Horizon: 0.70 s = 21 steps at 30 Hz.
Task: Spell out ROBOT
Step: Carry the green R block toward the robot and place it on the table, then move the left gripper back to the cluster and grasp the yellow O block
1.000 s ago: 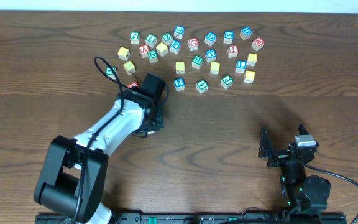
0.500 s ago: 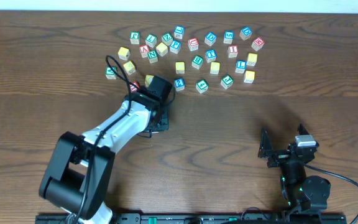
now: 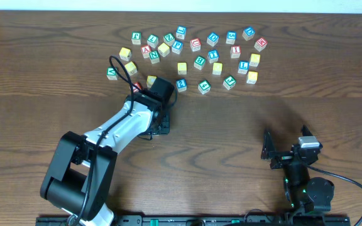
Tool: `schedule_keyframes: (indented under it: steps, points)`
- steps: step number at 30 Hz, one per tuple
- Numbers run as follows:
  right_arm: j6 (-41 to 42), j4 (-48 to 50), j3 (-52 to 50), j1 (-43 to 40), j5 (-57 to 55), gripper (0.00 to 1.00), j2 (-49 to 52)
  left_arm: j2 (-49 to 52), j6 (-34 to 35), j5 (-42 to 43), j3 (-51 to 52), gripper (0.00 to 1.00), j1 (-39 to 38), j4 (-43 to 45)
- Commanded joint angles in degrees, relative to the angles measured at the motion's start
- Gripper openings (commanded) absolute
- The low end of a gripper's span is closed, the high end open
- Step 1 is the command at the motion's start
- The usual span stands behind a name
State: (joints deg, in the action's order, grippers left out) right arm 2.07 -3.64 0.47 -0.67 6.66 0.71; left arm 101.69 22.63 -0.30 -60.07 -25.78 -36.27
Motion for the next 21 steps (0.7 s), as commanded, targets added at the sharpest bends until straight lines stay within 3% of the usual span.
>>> schedule_keyframes:
  steps: [1,9,13,21]
  points:
    - [-0.85,-0.20,-0.15,0.24,-0.07,0.99,-0.33,-1.29,-1.44,-0.20,-3.76,0.50,0.20,-1.05]
    - [-0.85,-0.20,-0.15,0.24,-0.07,0.99,-0.33,-3.41,-5.99,0.15,-16.13,0.55,1.73,-7.85]
    - [-0.85,-0.20,-0.15,0.24,-0.07,0.99,-0.33,-2.54,-8.72,0.31,-26.86,0.64,1.70,-10.29]
    - [-0.85,-0.20,-0.15,0.24,-0.07,0.99,-0.33,8.96,-9.16,0.26,-44.15,0.65,1.73,-9.92]
